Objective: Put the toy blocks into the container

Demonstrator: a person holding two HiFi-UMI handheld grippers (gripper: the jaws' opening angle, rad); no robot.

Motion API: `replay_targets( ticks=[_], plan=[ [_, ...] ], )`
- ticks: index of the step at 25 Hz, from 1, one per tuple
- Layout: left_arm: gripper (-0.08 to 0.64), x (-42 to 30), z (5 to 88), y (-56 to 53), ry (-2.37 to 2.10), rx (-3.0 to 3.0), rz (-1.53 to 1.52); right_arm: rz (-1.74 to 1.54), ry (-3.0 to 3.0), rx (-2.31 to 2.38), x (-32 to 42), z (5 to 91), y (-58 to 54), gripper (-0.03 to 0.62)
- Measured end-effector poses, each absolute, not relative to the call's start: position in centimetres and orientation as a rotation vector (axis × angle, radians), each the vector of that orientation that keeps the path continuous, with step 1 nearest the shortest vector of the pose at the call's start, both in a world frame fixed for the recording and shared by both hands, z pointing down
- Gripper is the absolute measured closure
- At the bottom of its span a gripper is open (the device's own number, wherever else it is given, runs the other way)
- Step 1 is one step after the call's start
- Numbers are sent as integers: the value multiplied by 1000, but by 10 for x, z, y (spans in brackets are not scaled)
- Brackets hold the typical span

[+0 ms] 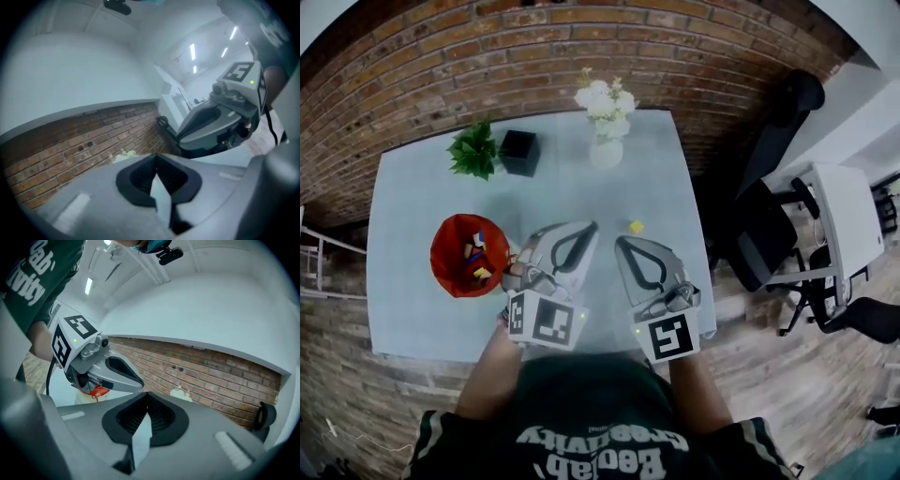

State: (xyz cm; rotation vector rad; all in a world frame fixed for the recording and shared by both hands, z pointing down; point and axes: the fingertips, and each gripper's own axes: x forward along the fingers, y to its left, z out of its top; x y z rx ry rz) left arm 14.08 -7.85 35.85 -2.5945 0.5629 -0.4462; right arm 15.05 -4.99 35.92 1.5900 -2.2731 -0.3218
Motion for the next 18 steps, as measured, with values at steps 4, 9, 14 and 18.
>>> replay_targets(
  ticks=[4,9,14,18],
  plan=[
    [555,167,365,-74,507,-2608,-445,-293,-2235,1625,176,364,-46,584],
    [555,178,368,-81,486,-2620,-449,-253,-2223,1659,187,373,-54,584],
    [555,181,376,-89,492,-2630,-461,11,-2184,1644,211,437,-80,398],
    [555,179,384,-97,507,-2631,-477,261,-2107,1507,233,535,-107,299]
  ],
)
